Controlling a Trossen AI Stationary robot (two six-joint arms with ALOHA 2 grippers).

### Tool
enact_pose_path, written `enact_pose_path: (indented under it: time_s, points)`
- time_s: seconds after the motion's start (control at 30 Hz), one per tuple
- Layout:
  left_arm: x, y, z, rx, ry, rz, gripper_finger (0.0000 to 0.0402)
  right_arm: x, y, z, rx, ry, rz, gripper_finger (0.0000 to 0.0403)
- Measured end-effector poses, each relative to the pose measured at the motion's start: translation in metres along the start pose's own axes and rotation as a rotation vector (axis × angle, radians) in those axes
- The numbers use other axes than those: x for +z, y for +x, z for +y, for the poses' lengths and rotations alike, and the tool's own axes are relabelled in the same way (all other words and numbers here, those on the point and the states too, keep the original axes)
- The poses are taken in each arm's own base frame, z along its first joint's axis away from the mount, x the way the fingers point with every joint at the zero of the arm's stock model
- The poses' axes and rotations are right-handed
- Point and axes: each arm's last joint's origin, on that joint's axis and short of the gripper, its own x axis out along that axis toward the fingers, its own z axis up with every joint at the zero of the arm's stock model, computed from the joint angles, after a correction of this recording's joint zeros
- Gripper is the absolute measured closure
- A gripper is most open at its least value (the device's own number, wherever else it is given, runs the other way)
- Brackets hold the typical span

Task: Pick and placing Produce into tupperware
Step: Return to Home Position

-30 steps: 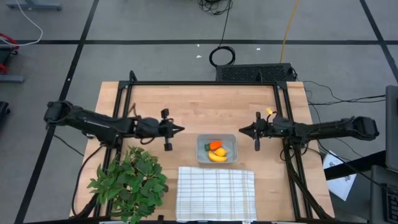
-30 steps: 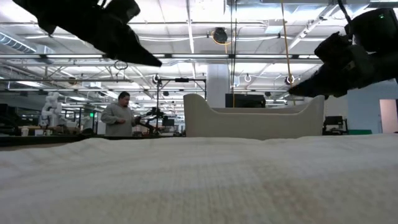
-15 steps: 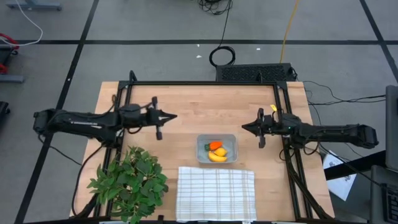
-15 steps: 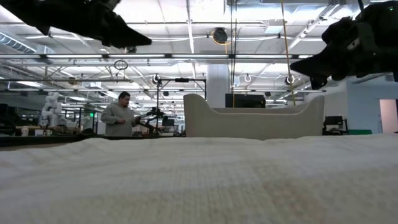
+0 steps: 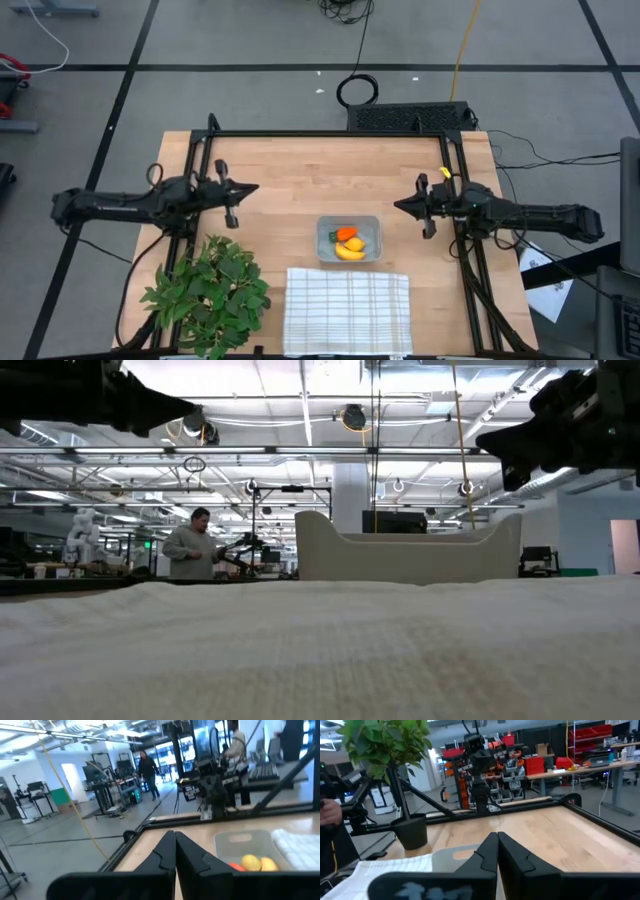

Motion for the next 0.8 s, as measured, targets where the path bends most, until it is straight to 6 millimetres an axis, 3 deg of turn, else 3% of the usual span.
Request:
enact_pose_path:
  time_s: [0.3, 0.5, 0.8]
  points:
    - [-0.019, -0.010, -0.010, -0.115, 0.028, -0.004, 0.0401, 0.001, 0.000, 0.002, 0.047, -0.002, 0.001, 0.0403]
    - [-0.017, -0.013, -0.020, -0.195, 0.090, -0.041, 0.0401, 0.002, -0.001, 0.002, 0.056, -0.003, -0.017, 0.0403]
    - [-0.016, -0.027, -0.018, -0.105, 0.116, -0.011, 0.0401, 0.004, -0.002, 0.003, 0.059, -0.007, -0.029, 0.0403]
